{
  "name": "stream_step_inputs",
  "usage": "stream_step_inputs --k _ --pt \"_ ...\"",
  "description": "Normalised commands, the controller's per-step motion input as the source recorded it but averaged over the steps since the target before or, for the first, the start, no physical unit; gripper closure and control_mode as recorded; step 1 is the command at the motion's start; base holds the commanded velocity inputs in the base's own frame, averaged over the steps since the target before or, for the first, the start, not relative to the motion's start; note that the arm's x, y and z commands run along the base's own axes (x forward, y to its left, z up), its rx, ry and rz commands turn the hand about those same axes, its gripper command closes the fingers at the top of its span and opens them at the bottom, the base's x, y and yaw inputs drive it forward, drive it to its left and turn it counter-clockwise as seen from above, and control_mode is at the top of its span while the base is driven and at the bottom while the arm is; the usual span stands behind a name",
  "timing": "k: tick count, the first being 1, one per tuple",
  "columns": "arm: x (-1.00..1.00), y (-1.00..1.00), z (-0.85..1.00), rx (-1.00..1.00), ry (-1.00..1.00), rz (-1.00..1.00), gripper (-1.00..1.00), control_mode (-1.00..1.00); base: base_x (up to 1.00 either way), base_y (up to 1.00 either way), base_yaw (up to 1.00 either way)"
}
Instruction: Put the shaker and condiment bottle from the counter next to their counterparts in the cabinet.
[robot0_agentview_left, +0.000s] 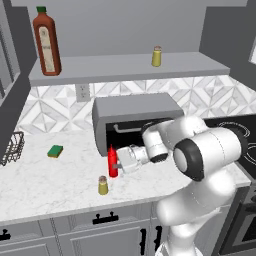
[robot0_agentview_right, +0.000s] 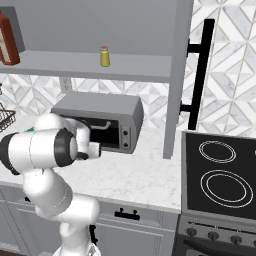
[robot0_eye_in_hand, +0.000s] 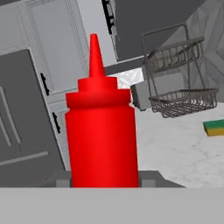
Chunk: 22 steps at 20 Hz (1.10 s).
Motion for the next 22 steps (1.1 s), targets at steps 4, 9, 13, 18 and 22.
stream_step_inputs --k 4,9,13,18,22 --pt "0.0 0.0 0.65 -0.1 -0.01 -0.12 1.0 -1.0 0.0 0.0 0.0" --pt "0.0 0.0 0.48 -0.02 0.0 -0.1 1.0 -1.0 0.0 0.0 0.0" --pt "0.0 0.0 0.43 0.0 0.0 -0.12 1.0 -1.0 0.0 0.0 0.0" --pt "0.0 0.0 0.62 0.0 0.0 -0.13 1.0 -1.0 0.0 0.0 0.0" --pt "0.0 0.0 0.68 0.0 -0.04 -0.07 1.0 -1.0 0.0 0.0 0.0"
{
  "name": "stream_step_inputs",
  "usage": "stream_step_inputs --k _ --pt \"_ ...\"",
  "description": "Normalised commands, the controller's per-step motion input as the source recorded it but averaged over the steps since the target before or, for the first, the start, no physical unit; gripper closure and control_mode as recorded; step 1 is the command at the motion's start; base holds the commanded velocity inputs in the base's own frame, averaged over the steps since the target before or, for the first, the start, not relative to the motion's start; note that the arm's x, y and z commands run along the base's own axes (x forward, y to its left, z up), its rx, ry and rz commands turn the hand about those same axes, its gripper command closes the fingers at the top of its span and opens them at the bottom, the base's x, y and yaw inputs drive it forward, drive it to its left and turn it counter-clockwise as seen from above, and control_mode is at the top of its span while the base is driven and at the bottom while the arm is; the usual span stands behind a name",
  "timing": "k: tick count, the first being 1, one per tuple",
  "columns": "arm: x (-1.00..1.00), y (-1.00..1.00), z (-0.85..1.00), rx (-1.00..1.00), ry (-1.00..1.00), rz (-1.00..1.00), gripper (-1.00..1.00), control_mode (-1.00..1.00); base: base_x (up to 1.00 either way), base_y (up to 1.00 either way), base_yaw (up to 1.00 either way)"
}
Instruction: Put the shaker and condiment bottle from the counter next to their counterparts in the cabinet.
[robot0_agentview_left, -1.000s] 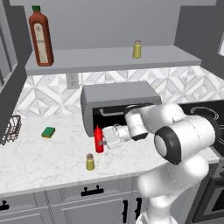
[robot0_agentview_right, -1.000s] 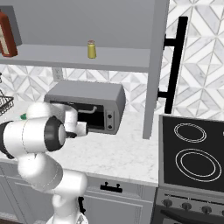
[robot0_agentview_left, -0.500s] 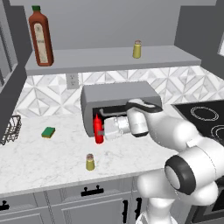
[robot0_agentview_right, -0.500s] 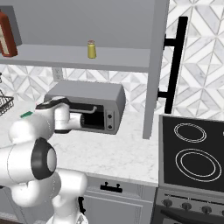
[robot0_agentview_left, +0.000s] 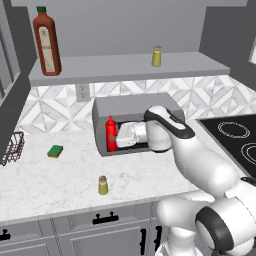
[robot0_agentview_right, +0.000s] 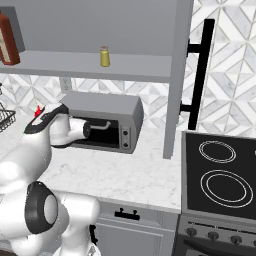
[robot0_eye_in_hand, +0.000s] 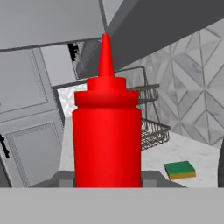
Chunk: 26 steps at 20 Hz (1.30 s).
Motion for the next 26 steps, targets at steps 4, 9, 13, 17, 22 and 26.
stream_step_inputs --k 4,9,13,17,22,26 --pt "0.0 0.0 0.75 0.0 -0.04 -0.04 1.0 -1.0 0.0 0.0 0.0" --pt "0.0 0.0 0.78 0.0 -0.01 -0.03 1.0 -1.0 0.0 0.0 0.0" --pt "0.0 0.0 0.79 0.01 0.0 -0.04 1.0 -1.0 0.0 0.0 0.0" --pt "0.0 0.0 0.8 0.0 0.0 -0.06 1.0 -1.0 0.0 0.0 0.0" --pt "0.0 0.0 0.82 0.01 -0.01 -0.06 1.0 -1.0 0.0 0.0 0.0" --pt "0.0 -0.02 0.84 0.02 -0.02 -0.04 1.0 -1.0 0.0 0.0 0.0"
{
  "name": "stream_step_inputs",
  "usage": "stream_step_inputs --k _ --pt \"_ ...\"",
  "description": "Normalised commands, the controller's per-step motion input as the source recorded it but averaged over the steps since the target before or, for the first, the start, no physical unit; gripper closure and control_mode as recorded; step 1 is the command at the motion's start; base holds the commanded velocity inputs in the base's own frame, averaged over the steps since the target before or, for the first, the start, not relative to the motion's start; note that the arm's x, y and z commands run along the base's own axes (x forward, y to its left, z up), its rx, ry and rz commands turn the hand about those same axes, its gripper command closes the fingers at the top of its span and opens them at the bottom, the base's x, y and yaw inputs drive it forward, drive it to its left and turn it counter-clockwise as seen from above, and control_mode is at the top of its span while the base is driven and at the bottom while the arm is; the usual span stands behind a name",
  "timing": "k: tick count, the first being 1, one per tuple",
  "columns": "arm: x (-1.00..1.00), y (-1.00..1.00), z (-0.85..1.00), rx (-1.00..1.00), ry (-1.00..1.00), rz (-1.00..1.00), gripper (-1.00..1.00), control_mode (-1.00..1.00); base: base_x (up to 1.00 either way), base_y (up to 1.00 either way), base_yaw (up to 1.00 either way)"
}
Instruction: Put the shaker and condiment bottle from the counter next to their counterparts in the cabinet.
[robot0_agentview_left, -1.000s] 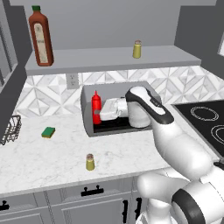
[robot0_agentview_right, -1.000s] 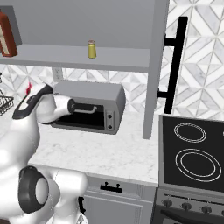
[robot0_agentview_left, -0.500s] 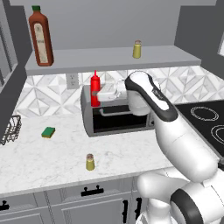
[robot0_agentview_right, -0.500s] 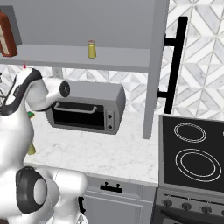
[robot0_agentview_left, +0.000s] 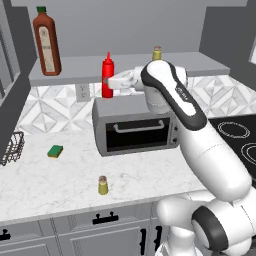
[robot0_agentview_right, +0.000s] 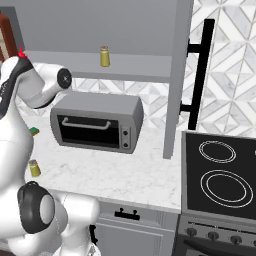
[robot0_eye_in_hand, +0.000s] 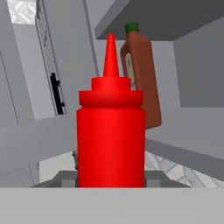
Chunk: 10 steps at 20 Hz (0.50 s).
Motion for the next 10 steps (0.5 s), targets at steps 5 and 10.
stream_step_inputs --k 5,10 --pt "0.0 0.0 0.69 0.01 -0.01 -0.01 1.0 -1.0 0.0 0.0 0.0" --pt "0.18 0.0 0.39 0.0 0.0 0.0 1.0 -1.0 0.0 0.0 0.0"
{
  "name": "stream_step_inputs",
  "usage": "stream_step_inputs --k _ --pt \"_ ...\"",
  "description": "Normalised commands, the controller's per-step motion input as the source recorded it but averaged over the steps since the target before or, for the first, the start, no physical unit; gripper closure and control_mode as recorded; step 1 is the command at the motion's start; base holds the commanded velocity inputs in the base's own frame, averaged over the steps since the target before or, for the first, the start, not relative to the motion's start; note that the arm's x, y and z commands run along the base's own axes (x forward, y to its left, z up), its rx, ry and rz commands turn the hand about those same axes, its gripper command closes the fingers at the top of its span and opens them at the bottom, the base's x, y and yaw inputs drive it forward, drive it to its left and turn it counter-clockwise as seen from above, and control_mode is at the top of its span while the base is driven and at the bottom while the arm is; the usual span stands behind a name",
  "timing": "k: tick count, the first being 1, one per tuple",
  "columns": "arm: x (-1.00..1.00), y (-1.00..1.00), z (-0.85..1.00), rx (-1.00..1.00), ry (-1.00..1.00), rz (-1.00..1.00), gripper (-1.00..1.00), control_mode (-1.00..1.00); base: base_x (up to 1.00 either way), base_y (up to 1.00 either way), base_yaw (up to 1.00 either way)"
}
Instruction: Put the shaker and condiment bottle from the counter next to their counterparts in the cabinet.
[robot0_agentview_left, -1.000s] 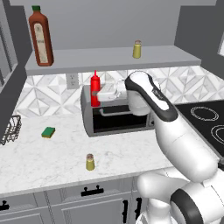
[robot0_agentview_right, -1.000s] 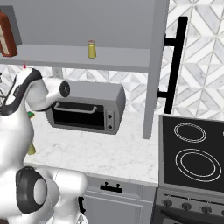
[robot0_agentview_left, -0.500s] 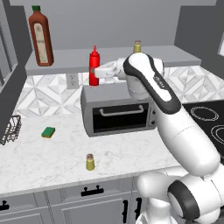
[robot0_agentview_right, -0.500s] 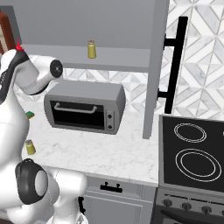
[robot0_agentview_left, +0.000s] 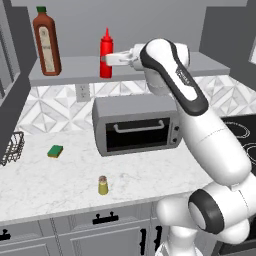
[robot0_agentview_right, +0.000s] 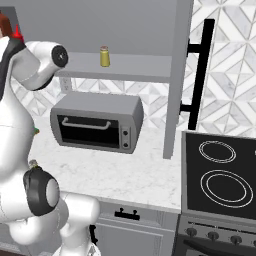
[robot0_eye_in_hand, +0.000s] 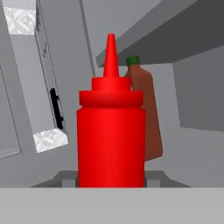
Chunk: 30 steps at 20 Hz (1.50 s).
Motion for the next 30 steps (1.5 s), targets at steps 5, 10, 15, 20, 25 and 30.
stream_step_inputs --k 5,10,15,20,25,30 --pt "0.08 0.16 -0.06 -0.05 0.0 0.07 1.0 -1.0 0.0 0.0 0.0" --pt "0.23 0.22 0.0 -0.02 -0.08 0.0 1.0 -1.0 0.0 0.0 0.0" --pt "0.33 0.06 0.0 0.0 -0.06 0.0 1.0 -1.0 0.0 0.0 0.0" --pt "0.24 0.11 0.0 -0.01 -0.05 0.0 1.0 -1.0 0.0 0.0 0.0" --pt "0.26 0.16 0.0 0.0 0.0 0.0 1.0 -1.0 0.0 0.0 0.0" --pt "0.26 0.08 0.0 0.0 0.0 0.0 1.0 -1.0 0.0 0.0 0.0"
